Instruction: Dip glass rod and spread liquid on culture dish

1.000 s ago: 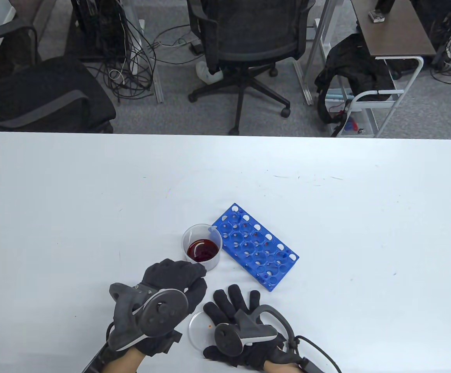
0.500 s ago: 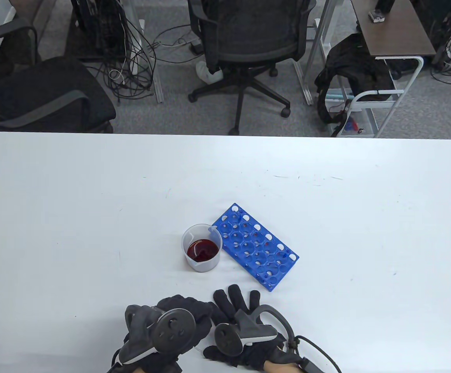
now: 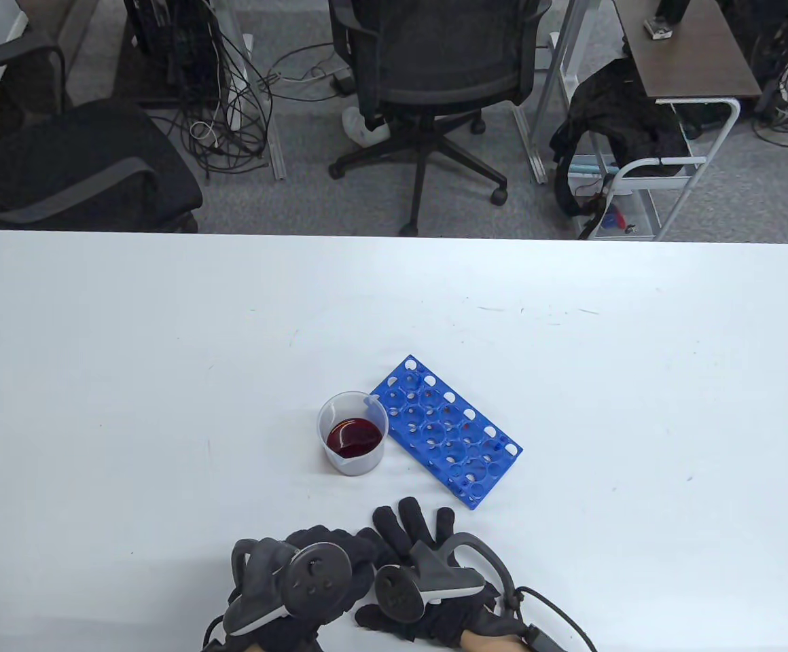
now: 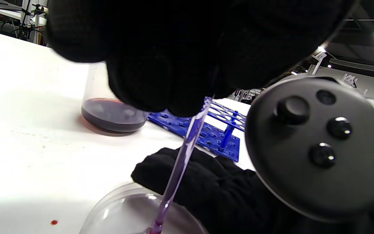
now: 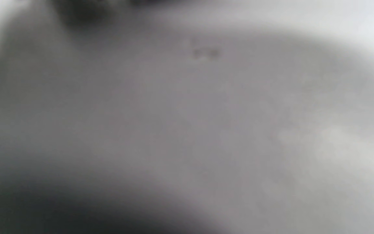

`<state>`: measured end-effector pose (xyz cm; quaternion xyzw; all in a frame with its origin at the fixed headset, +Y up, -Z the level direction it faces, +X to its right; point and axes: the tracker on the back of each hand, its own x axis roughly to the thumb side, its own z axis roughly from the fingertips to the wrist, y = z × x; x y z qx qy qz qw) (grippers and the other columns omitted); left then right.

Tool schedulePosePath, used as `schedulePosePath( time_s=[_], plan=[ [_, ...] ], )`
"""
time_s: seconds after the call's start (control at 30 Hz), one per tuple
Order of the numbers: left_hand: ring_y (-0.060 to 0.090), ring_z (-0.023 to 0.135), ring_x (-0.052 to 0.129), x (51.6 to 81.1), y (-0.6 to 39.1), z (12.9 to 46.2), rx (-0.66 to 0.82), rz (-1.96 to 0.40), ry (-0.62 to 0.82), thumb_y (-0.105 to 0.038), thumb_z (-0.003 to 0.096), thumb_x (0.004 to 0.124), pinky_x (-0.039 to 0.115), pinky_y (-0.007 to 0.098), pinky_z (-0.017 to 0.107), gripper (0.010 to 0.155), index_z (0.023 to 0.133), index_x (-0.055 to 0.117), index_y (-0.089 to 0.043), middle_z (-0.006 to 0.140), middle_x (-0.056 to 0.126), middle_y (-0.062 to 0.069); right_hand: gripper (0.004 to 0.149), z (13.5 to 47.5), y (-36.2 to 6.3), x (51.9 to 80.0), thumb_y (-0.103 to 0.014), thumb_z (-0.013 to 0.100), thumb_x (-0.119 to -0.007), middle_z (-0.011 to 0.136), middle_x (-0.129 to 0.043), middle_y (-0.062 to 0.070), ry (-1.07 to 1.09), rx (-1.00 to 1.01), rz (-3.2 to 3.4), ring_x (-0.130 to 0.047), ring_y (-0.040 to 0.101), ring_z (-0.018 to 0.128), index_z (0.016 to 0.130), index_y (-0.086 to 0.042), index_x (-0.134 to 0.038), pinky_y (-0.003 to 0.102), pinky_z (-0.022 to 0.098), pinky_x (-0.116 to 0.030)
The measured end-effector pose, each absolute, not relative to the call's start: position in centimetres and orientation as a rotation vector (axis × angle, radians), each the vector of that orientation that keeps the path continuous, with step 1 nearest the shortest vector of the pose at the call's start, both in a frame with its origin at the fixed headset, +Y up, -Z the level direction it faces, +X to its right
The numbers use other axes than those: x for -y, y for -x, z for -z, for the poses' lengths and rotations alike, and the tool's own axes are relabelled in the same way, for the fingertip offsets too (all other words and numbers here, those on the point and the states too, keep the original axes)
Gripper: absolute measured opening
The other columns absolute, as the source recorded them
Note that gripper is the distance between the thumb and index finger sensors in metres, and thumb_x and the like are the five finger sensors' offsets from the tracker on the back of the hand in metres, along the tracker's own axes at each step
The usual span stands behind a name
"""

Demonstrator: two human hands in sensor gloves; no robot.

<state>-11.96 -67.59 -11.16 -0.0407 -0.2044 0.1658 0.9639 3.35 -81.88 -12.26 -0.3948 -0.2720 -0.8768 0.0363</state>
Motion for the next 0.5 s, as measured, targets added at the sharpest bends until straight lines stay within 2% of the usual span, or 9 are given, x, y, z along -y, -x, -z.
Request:
schedulePosePath(
  time_s=[0.23,0.5],
  plan=[
    [0.026,0.048,0.111,67.55,12.31,11.27,0.380,-0.318,0.066,-0.046,0.0426,0.096,0.095,0.038,0.040,0.036,0.071,0.099,-0.024,0.066,0.108,0.001,0.099,12.28,-3.36,81.88,-0.076,0.055,-0.025,0.106,0.025,0.031,1.212,0.835,2.693,0.019,0.062,0.092,0.102,-0.007,0.028,0.086,0.055,-0.005],
    [0.027,0.047,0.111,67.47,12.46,11.32,0.370,-0.310,0.111,-0.046,0.0428,0.096,0.095,0.038,0.039,0.036,0.070,0.100,-0.023,0.065,0.108,0.001,0.099,12.28,-3.36,81.88,-0.076,0.055,-0.026,0.106,0.025,0.031,1.212,0.835,2.693,0.019,0.062,0.092,0.102,-0.007,0.028,0.086,0.055,-0.005]
  ],
)
